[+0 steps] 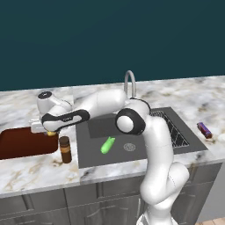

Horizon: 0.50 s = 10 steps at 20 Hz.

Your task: Pick up all produce items and place them in the sink. Turn on the sink faucet to wash them. Then turn the sink off and put them in the tray.

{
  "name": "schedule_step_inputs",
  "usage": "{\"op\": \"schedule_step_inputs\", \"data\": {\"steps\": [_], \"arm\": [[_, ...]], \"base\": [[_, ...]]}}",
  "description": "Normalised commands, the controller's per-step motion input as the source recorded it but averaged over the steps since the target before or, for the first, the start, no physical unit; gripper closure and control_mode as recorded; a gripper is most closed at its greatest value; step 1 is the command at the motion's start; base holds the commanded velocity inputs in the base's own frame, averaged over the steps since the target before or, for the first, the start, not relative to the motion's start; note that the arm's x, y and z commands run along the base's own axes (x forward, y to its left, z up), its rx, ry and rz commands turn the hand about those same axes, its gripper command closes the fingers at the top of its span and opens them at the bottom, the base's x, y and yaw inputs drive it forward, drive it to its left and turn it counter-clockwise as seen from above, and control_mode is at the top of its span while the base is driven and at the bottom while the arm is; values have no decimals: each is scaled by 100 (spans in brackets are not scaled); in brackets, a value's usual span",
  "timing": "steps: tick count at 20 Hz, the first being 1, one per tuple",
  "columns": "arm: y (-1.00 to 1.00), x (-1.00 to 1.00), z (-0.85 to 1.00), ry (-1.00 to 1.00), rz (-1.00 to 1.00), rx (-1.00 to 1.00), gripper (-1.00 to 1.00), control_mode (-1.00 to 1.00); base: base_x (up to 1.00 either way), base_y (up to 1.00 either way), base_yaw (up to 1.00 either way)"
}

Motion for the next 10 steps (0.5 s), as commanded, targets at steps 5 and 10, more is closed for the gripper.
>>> {"op": "schedule_step_inputs", "data": {"steps": [5,10], "arm": [[7,19,-6,0,0,0,100,-100],[2,17,-8,0,0,0,100,-100]], "base": [[0,0,0],[0,0,0]]}}
